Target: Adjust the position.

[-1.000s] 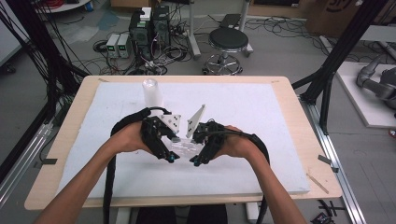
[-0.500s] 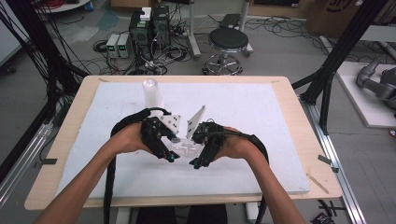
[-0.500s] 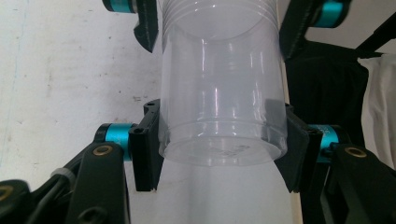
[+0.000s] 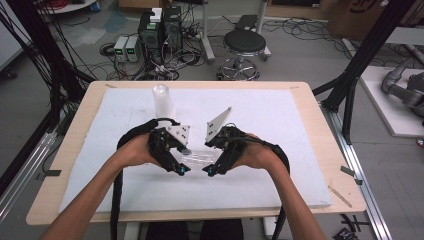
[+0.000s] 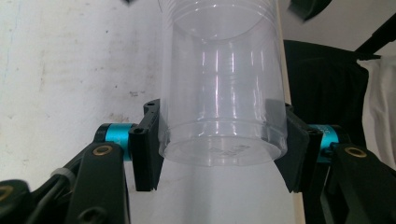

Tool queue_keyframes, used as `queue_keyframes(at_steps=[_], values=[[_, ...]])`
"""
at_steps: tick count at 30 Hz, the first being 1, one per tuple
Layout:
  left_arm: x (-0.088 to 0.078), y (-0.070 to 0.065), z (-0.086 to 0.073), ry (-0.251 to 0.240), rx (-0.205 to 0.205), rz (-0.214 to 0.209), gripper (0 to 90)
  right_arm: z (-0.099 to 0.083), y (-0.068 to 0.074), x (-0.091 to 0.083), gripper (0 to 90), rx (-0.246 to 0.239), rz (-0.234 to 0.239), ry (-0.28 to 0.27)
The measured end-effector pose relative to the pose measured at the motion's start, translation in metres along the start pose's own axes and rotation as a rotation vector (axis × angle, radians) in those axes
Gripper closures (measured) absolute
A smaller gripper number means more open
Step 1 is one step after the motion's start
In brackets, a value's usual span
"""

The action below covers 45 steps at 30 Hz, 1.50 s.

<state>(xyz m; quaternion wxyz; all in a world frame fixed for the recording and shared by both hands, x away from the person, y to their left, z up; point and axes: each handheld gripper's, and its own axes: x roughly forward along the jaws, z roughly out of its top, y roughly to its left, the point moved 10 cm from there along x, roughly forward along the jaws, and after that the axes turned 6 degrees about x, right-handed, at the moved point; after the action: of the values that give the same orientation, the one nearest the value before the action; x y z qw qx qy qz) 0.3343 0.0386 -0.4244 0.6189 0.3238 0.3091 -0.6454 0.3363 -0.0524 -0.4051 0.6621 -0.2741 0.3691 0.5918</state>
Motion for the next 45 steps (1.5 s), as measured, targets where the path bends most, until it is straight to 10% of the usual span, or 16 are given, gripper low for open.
queue_keyframes(at_steps=[13, 34, 45], values=[[0.003, 0.002, -0.020, -0.141, -0.041, 0.032, 41.5, -0.008, -0.005, -0.015, 16.5, 0.034, -0.009, -0.137], [-0.007, 0.003, -0.019, -0.549, -0.098, 0.082, 41.5, -0.026, -0.008, -0.022, 16.6, 0.085, -0.022, -0.388], [-0.009, 0.002, -0.019, -0.650, -0.092, 0.095, 41.5, -0.029, -0.007, -0.017, 16.6, 0.123, -0.017, -0.504]])
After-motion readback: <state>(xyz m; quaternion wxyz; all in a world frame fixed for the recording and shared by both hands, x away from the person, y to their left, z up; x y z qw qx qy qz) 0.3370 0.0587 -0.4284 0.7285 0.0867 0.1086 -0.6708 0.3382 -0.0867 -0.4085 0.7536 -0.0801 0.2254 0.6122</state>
